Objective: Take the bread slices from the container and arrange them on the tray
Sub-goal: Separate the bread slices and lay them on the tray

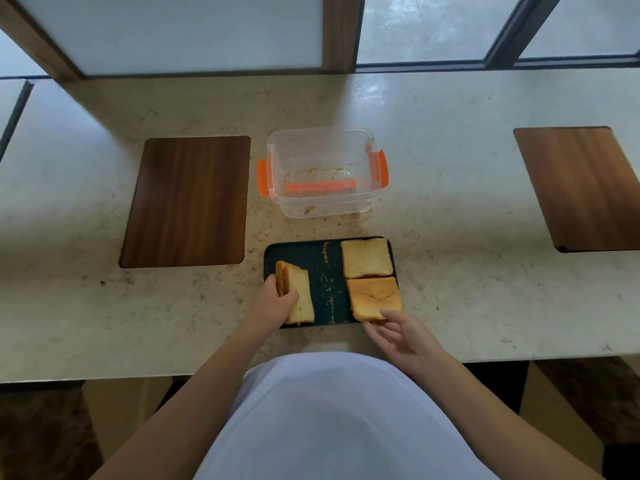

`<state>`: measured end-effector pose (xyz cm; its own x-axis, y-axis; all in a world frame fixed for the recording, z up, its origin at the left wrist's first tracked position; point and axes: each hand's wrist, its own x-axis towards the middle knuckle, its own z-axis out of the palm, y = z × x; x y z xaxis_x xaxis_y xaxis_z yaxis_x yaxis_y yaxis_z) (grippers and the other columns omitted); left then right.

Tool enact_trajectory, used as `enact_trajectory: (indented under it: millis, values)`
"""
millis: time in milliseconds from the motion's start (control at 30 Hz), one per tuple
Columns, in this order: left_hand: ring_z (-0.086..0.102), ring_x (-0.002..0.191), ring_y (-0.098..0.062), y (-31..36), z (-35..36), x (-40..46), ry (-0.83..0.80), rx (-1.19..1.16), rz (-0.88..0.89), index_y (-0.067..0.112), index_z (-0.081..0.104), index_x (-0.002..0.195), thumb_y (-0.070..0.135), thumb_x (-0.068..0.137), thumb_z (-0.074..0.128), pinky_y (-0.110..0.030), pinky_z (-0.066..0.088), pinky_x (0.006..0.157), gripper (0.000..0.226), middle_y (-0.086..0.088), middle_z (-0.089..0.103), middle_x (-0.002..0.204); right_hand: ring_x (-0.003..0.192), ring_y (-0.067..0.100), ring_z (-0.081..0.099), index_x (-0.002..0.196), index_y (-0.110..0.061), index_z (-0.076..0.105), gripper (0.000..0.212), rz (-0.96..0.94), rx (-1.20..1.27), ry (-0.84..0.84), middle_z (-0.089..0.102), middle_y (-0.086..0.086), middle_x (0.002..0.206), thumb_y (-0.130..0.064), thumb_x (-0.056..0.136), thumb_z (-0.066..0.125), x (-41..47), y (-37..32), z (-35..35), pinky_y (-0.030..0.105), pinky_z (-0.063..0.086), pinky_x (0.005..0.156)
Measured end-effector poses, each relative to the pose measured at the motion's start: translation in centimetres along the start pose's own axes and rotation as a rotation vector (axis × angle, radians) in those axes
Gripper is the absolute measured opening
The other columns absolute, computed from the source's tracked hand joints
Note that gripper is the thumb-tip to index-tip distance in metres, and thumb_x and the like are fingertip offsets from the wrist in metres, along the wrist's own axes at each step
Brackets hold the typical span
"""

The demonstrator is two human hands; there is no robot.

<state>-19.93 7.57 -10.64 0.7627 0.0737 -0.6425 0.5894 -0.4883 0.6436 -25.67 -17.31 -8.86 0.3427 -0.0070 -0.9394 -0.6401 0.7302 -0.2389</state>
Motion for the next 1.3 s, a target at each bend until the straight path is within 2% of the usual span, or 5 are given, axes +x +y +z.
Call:
enact_trajectory:
  millis: [367, 567, 800, 967, 1300]
  values:
    - [0.053, 0.096, -0.013, -0.1, 0.1, 0.2, -0.016, 0.021, -0.016, 0.017, 0.030, 0.147, 0.032, 0.097, 0.055, -0.029, 0.046, 0.073, 0.058, 0.000, 0.050, 0.124, 0.107, 0.037, 0.070, 0.118, 0.007, 0.055, 0.023, -0.013, -0.259, -0.002, 0.068, 0.029, 0.118, -0.008, 0.101, 0.058, 0.4, 0.0, -0.3, 0.043, 0.061, 0.081]
    - [0.052, 0.089, -0.010, -0.1, 0.1, 0.3, -0.009, 0.042, -0.022, 0.018, 0.030, 0.147, 0.032, 0.097, 0.055, -0.032, 0.047, 0.074, 0.057, 0.003, 0.048, 0.118, 0.077, 0.016, 0.071, 0.117, -0.005, 0.066, 0.023, -0.257, -1.060, 0.116, 0.075, 0.007, 0.092, -0.018, 0.098, 0.062, 0.7, -0.9, -0.8, 0.027, 0.059, 0.066]
    - [0.054, 0.093, -0.012, -0.2, 0.2, 0.3, 0.011, 0.065, -0.008, 0.017, 0.032, 0.146, 0.033, 0.097, 0.055, -0.030, 0.047, 0.072, 0.056, 0.002, 0.049, 0.118, 0.135, 0.025, 0.043, 0.141, -0.026, 0.055, 0.050, -1.126, -1.919, 0.042, 0.051, 0.005, 0.148, -0.039, 0.094, 0.066, 2.8, 0.0, 3.3, 0.043, 0.043, 0.109]
    - [0.056, 0.091, -0.012, 0.1, 0.3, 0.3, 0.015, 0.039, 0.001, 0.017, 0.043, 0.134, 0.030, 0.096, 0.056, -0.033, 0.050, 0.076, 0.042, 0.004, 0.055, 0.107, 0.158, 0.035, -0.002, 0.164, -0.031, 0.014, 0.079, -1.077, -2.227, 0.069, 0.001, 0.014, 0.173, -0.052, 0.099, 0.053, 4.9, 0.0, 5.9, 0.062, 0.014, 0.124]
    - [0.055, 0.084, -0.009, 0.8, 0.2, 0.0, -0.002, 0.099, 0.003, 0.020, 0.043, 0.130, 0.038, 0.098, 0.050, -0.023, 0.044, 0.059, 0.038, 0.006, 0.055, 0.101, 0.158, 0.035, 0.008, 0.162, -0.024, 0.025, 0.062, -1.094, -2.387, -0.012, 0.011, 0.011, 0.173, -0.043, 0.105, 0.041, 5.3, -1.5, 5.2, 0.063, 0.016, 0.123]
